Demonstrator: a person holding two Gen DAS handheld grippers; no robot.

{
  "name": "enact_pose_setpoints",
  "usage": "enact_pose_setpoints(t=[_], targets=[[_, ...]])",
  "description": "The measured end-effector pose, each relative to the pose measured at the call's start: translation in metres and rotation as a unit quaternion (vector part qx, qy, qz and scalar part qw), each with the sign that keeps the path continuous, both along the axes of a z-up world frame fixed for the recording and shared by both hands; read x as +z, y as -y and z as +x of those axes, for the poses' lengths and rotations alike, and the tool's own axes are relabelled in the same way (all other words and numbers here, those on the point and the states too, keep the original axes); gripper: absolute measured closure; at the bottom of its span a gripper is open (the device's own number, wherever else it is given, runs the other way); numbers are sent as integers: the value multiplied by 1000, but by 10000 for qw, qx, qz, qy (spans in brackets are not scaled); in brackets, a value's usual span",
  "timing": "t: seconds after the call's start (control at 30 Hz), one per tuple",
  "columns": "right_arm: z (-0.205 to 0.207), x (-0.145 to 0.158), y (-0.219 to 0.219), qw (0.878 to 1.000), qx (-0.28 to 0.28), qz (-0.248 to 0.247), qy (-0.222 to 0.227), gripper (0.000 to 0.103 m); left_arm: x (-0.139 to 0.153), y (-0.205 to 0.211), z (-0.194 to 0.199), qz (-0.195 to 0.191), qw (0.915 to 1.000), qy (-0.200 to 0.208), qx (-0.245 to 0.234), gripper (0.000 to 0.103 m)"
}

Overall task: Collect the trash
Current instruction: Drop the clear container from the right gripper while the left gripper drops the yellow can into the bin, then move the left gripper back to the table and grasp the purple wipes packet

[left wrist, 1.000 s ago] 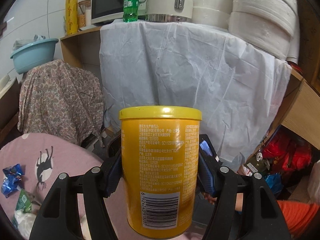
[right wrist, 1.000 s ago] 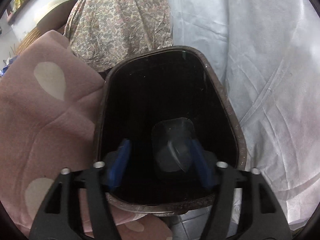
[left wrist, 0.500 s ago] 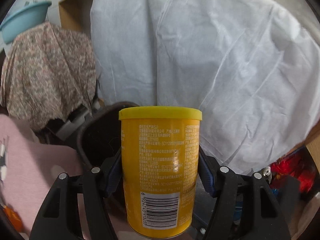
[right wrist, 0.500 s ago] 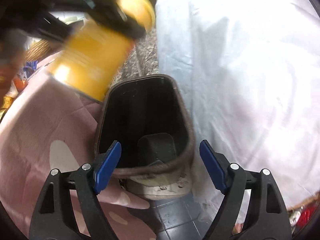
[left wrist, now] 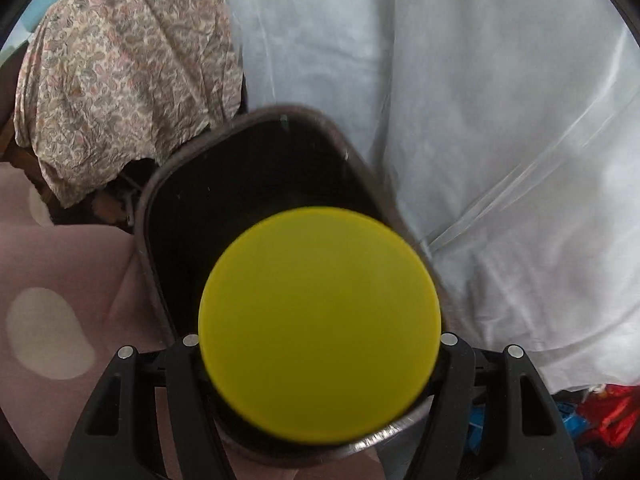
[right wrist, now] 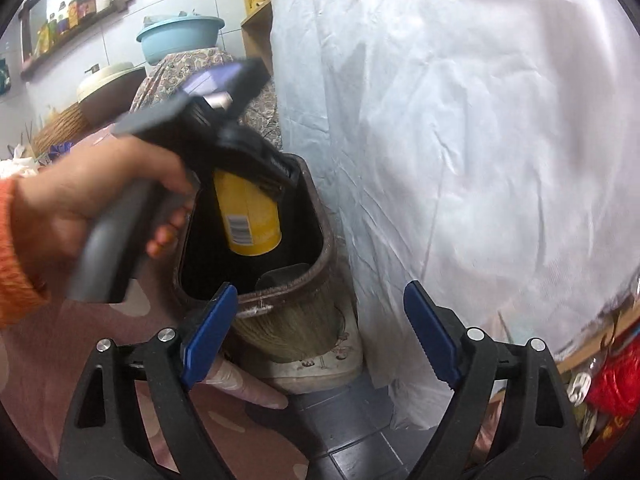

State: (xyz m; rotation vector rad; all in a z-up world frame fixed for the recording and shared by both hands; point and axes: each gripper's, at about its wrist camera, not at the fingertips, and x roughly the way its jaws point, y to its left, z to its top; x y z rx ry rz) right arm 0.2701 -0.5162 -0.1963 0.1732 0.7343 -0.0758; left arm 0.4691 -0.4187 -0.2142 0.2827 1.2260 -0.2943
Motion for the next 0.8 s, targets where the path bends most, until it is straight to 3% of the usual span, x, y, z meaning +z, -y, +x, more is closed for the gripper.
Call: enact_pose_setpoints(t=[0.3, 0.43, 0.67, 0.8], targets=[[-12, -7, 3, 10000, -90, 38, 16, 19, -30, 3, 4, 150, 9987, -479, -10, 37], [-18, -4, 3, 9999, -116, 97, 74, 19, -23, 8, 1, 238, 9990, -379, -92, 24], [-33, 13, 2, 9996, -173, 112, 213, 19, 15, 5, -12, 187, 9995, 36, -234, 20], [-44, 25, -5, 9993, -114, 127, 324, 18, 65, -7, -26, -298, 9970, 461, -537, 20]])
